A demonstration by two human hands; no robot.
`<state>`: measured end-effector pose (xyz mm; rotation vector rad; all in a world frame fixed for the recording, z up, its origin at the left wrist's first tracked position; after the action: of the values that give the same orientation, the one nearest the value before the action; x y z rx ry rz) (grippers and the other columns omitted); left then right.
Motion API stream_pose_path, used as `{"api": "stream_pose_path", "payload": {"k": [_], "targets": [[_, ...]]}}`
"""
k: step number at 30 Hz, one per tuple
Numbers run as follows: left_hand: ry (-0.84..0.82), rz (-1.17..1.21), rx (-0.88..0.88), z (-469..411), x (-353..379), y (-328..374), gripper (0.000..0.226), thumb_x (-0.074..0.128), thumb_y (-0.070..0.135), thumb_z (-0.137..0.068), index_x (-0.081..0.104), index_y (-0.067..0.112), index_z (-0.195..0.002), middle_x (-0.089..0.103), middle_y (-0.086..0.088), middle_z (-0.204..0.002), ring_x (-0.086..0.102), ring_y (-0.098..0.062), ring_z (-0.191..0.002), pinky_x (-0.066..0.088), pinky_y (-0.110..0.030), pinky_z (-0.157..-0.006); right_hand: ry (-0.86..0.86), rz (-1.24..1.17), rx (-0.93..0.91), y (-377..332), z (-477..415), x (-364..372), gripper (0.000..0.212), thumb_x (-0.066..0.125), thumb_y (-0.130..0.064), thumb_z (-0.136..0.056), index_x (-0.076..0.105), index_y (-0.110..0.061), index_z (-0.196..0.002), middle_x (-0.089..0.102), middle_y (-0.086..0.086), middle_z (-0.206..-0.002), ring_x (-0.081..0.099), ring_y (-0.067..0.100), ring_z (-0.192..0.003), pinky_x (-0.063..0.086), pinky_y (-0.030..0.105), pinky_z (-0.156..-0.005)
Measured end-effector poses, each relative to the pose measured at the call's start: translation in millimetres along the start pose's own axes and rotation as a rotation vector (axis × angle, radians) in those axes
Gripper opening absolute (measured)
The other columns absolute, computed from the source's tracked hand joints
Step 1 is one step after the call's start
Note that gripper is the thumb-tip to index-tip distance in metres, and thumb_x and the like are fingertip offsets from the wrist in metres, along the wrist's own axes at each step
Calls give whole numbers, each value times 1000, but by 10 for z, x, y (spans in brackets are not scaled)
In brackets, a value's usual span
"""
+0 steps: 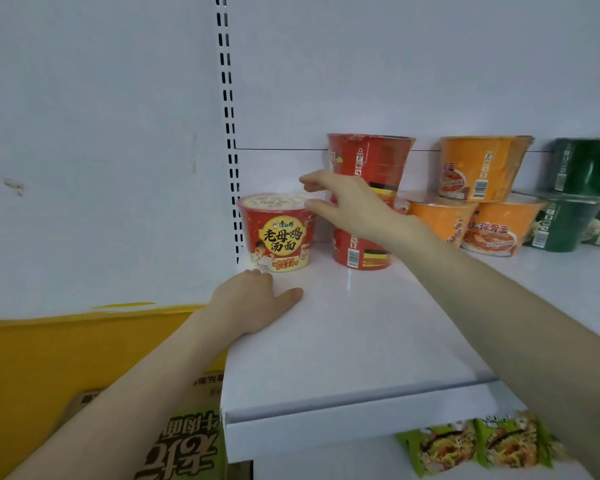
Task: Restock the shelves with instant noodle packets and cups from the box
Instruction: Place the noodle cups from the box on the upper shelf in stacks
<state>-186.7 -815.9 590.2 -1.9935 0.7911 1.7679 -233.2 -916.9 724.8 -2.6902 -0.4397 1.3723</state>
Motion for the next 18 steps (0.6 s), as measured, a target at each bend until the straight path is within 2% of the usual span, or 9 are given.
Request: {"api": "stream_pose_path", "payload": {"k": [2,4,7,10,11,13,16,18], "targets": [[19,-43,53,19,-45,93,46,30,57,-93,41,15,-78,53,-4,-90,45,-19,-81,39,-30,-72,125,-40,-1,4,122,-307,35,54,-17,-92,53,-10,-126,63,4,-121,57,14,-112,39,16,-91],[29,-73,123,29,-88,210,42,31,52,-95,41,15,-79,58,-6,-96,50,-21,-85,40,-30,-71,226,-58,29,83,239,-573,30,54,-14,-91,57,-8,-120,65,5,-116,59,11,-105,42,19,-94],[2,-88,193,49,-120,423,45,32,51,-95,52,11,-95,60,-8,-107,54,-24,-99,44,-32,-79,301,-47,122,323,394,-841,29,54,-14,-91,59,-8,-118,65,6,-115,59,14,-106,43,21,-92],[2,-135,224,34,-162,652,52,33,53,-94,54,9,-110,59,-9,-116,55,-25,-106,46,-34,-86,346,-41,187,597,497,-1012,28,53,-15,-92,59,-7,-118,65,8,-115,61,17,-102,43,14,-80],[9,-142,234,28,-191,735,50,34,53,-94,53,9,-106,60,-8,-115,56,-24,-101,47,-34,-84,355,-46,197,677,515,-1057,27,53,-14,-92,59,-7,-118,64,8,-116,61,17,-100,43,13,-78],[50,-102,256,12,-303,918,40,38,51,-93,49,13,-97,62,-6,-108,55,-21,-88,45,-29,-74,366,-50,198,810,516,-1139,28,53,-14,-92,58,-6,-118,63,8,-118,58,13,-104,40,13,-84],[188,-16,275,-48,-556,1156,26,46,42,-94,48,16,-93,63,-6,-99,50,-19,-77,37,-23,-67,320,11,168,954,422,-1224,34,52,-17,-93,54,-8,-125,57,7,-127,51,19,-118,35,19,-91],[298,25,260,-138,-695,1243,24,48,39,-93,49,14,-91,63,-6,-97,48,-17,-74,38,-24,-66,248,43,163,1083,323,-1215,40,52,-22,-93,47,-11,-131,50,6,-134,45,20,-124,32,23,-97]]}}
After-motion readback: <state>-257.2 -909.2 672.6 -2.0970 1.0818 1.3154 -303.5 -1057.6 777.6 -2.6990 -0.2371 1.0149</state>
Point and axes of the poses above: each hand's wrist, its own z-axis away from the middle knuckle, its own x-axis out of the palm, y = z × x, the point moved 10 cm from there along -z, towards the middle knuckle
